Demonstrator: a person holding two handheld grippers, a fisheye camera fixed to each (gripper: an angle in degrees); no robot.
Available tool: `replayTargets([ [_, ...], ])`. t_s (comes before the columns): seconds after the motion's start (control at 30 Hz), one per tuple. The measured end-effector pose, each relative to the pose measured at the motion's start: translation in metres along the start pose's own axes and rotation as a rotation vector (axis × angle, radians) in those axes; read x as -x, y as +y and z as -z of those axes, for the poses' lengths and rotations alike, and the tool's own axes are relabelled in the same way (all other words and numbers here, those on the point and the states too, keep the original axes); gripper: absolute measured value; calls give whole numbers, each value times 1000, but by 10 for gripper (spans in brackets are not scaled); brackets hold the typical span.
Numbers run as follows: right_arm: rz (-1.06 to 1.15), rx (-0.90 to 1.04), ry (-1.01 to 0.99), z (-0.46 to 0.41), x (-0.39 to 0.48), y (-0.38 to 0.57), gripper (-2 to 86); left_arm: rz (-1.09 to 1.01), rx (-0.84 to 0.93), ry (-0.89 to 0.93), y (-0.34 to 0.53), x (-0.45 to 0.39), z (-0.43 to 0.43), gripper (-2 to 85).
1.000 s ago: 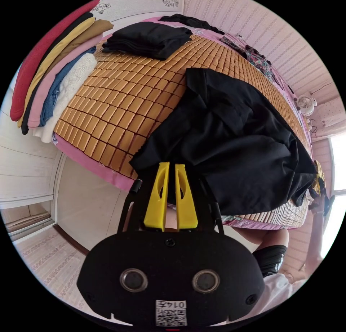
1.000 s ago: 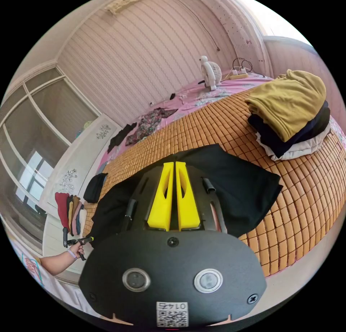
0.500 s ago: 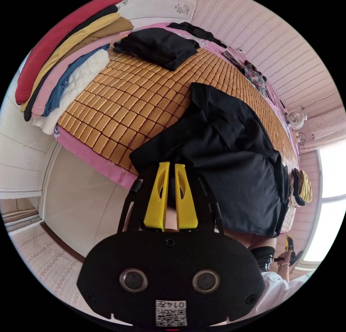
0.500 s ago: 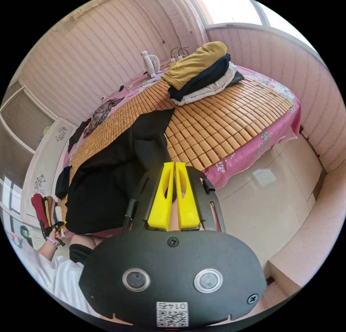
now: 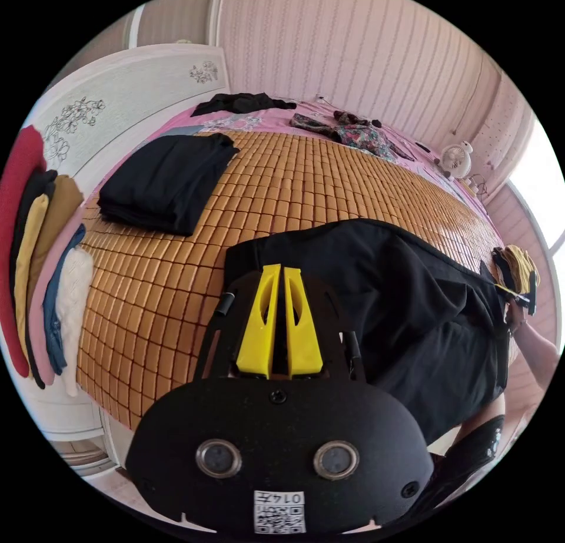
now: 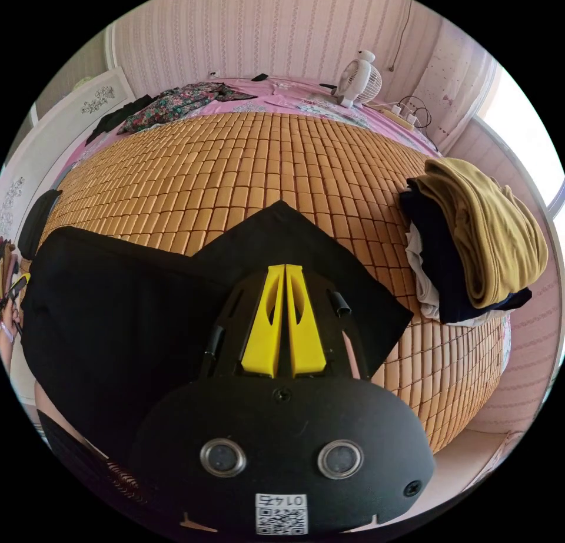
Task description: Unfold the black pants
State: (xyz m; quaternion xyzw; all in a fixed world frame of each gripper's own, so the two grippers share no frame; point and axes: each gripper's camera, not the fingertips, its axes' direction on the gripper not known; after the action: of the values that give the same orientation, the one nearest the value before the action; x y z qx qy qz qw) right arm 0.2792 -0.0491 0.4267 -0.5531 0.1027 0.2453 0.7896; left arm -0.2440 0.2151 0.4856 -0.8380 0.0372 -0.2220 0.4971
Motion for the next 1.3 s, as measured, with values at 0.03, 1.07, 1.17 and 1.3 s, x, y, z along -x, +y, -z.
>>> replayTargets([
  [0.03, 26, 9, 45, -7, 9, -6, 2, -5, 132, -61, -8, -7, -23, -7],
  [1.07, -166, -208, -201, 48, -98, -19, 16, 49, -193, -186, -61, -10, -32, -7],
  [1.17, -225, -55, -357, 66, -113, 62, 43, -94, -222, 23, -28, -43, -8, -7],
  [1.3, -325, 19, -509, 70, -120, 142, 75, -271, -19, 336, 53, -111, -3, -7],
])
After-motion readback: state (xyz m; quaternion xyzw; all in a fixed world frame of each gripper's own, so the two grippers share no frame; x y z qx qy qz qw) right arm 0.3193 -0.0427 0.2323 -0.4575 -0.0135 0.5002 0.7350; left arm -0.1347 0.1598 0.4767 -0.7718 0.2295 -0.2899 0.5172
